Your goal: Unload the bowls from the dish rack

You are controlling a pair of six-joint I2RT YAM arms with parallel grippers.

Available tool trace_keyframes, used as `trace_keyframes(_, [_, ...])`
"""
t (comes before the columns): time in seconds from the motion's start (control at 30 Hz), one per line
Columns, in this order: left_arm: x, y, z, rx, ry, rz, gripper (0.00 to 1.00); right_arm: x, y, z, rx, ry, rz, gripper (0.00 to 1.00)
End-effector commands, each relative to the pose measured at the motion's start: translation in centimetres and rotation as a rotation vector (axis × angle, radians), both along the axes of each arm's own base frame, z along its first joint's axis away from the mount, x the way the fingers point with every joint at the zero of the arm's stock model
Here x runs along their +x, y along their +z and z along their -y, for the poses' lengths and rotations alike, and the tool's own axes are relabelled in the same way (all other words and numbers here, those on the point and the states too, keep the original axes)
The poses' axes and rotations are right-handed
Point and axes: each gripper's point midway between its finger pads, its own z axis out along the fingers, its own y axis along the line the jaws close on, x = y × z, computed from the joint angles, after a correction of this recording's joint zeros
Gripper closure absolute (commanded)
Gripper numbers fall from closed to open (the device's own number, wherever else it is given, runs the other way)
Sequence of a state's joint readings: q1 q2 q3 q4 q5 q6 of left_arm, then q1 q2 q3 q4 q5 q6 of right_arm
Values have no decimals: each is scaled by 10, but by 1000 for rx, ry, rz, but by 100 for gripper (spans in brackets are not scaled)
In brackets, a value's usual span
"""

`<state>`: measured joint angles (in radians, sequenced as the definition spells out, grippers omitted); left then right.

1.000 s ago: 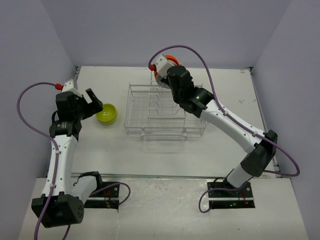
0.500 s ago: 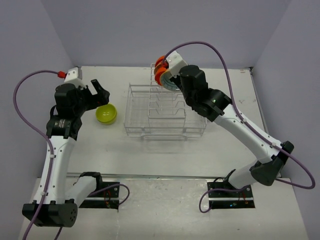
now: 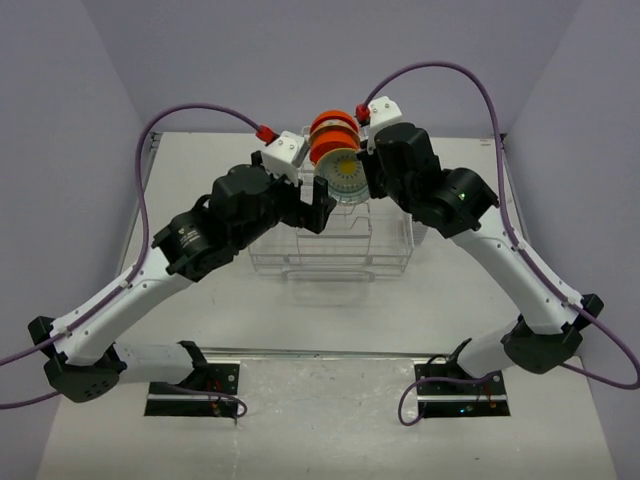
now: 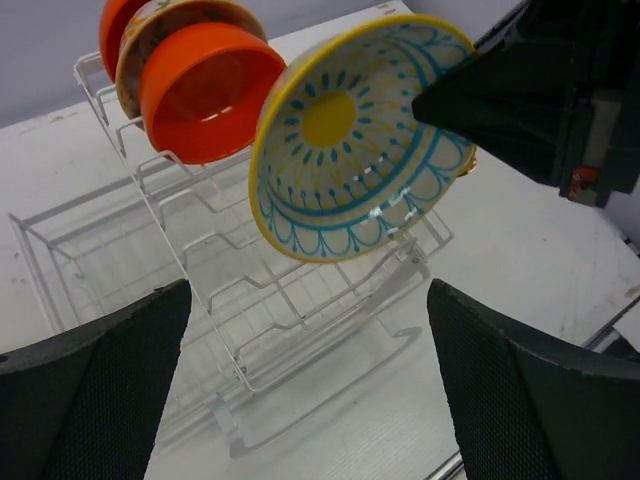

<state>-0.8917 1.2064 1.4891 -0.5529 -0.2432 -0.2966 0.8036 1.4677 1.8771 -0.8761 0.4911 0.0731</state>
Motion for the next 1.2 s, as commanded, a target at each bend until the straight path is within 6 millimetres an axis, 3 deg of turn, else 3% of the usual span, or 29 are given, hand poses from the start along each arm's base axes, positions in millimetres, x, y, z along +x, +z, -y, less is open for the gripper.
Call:
trace_keyframes(0.0, [16,35,-14,14,134,143,0,-35,-8,-8,176,60,-136,100])
trace_keyframes(0.1, [19,29,-2,70,124,160,11,-51,-10,-12,223,122,-170,100])
trace_keyframes(0.13, [18,29,1,74,117,162,18,-53,-13,-13,231,133,-176,100])
trace_keyframes(0.17, [20,23,6,89,111,154,32,-56,-12,-14,240,144,-176,100])
trace_keyframes(0.3, [22,10,14,124,87,128,52,-63,-7,-14,266,176,-178,100])
trace_keyframes(0.43, [20,4,20,139,57,109,95,-67,-1,-19,286,213,-176,100])
trace_keyframes(0.47, [19,5,20,138,56,108,100,-68,1,-21,292,226,-175,100])
trace_keyframes(0.63, [21,14,4,144,121,117,100,-72,10,-31,330,280,-169,100])
trace_keyframes(0.7, [23,24,-21,109,239,131,100,-70,13,-30,340,276,-152,96])
trace_keyframes(0.73, [21,26,-24,83,245,128,100,-70,13,-30,341,279,-150,91])
trace_keyframes(0.77, [22,29,-35,65,304,131,100,-70,14,-31,344,283,-147,77])
trace_keyframes(0.8, [21,28,-42,30,345,118,100,-68,15,-30,346,270,-140,34])
trace_keyframes(0.87, [20,36,-72,-18,483,117,100,-66,14,-28,343,253,-133,17])
trace_keyframes(0.97, [16,26,-122,-84,681,53,100,-64,15,-20,333,225,-116,13])
trace_keyframes(1.03, [33,0,-186,-162,895,-27,100,-63,21,-8,336,197,-86,13])
trace_keyframes(1.13, [39,-23,-245,-217,1031,-69,100,-66,22,-1,343,191,-73,11])
trace_keyframes(1.17, [47,-49,-282,-238,1099,-126,100,-67,23,1,347,191,-66,11])
